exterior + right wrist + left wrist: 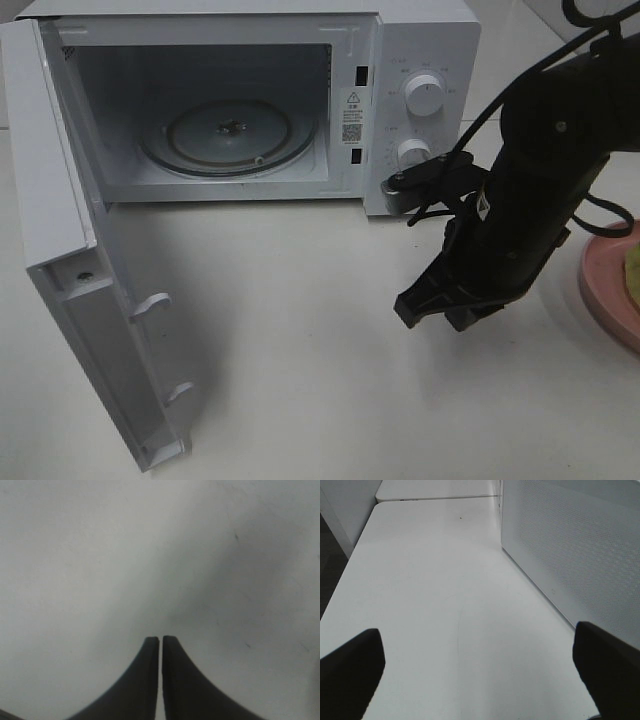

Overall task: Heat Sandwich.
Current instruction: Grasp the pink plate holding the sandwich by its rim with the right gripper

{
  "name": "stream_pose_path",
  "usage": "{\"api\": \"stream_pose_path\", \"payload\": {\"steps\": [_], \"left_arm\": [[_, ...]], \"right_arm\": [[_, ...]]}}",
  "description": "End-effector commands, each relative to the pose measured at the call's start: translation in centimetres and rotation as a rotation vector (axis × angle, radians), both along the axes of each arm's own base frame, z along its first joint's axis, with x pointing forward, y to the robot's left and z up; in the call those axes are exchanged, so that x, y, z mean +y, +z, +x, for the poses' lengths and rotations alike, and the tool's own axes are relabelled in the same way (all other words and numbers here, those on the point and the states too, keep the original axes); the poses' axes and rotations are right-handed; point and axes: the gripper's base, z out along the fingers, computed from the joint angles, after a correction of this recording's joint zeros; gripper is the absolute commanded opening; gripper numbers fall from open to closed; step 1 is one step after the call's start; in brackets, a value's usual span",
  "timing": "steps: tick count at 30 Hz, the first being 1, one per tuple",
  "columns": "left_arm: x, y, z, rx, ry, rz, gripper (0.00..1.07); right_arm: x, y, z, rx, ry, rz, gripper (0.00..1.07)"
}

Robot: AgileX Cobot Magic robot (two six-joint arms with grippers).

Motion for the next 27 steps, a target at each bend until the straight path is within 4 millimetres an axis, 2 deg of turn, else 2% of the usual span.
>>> {"api": "stream_pose_path", "payload": {"steps": [1, 5, 7, 8, 9, 11, 12, 13, 14, 16, 17, 27], "left_arm": [[0.0, -0.1, -0.4, -0.027, -0.005, -0.003, 0.98], [0.0, -0.1, -0.4, -0.027, -0.005, -0.003, 0.98], [0.0, -0.1, -0.4, -0.027, -0.005, -0.003, 0.98], [0.0, -0.1, -0.4, -0.027, -0.005, -0.003, 0.98], [0.0, -0.1, -0.4, -0.027, -0.005, -0.003, 0.98], [0.0, -0.1, -0.4, -0.027, -0.005, -0.003, 0.98], [0.0, -0.1, -0.4, -0.027, -0.005, -0.003, 0.98], [0.0, -0.1, -0.4, -0.027, -0.005, -0.003, 0.98], [0.0, -0.1, -0.4, -0.027, -0.005, -0.003, 0.98], [0.0, -0.1, -0.4, -0.027, -0.005, -0.003, 0.98], [0.0, -0.1, -0.4, -0.027, -0.005, -0.003, 0.98], [0.0, -0.1, -0.4, -0.027, -0.005, -0.003, 0.98]], "right_arm": [[-0.6, 1.0, 0.0, 0.037, 0.043, -0.086, 0.11], [-1.4, 1.6, 0.1, 0.082, 0.025, -0.137, 0.18], [-2.2, 2.0, 0.4, 0.087, -0.008, -0.139, 0.25], [-3.2, 2.4, 0.7, 0.079, -0.047, -0.132, 0.35], [-3.2, 2.4, 0.7, 0.079, -0.047, -0.132, 0.35], [-4.3, 3.1, 0.9, 0.064, -0.075, -0.124, 0.49], [-5.1, 3.9, 1.1, 0.038, -0.094, -0.115, 0.68], [-5.6, 4.2, 1.1, 0.026, -0.102, -0.117, 0.77], [-5.6, 4.2, 1.1, 0.026, -0.102, -0.117, 0.77], [-7.0, 5.1, 1.2, -0.004, -0.123, -0.129, 0.97], [-7.6, 5.3, 1.3, -0.004, -0.141, -0.132, 1.01], [-11.3, 5.5, 2.1, -0.005, -0.307, -0.091, 1.01]]}}
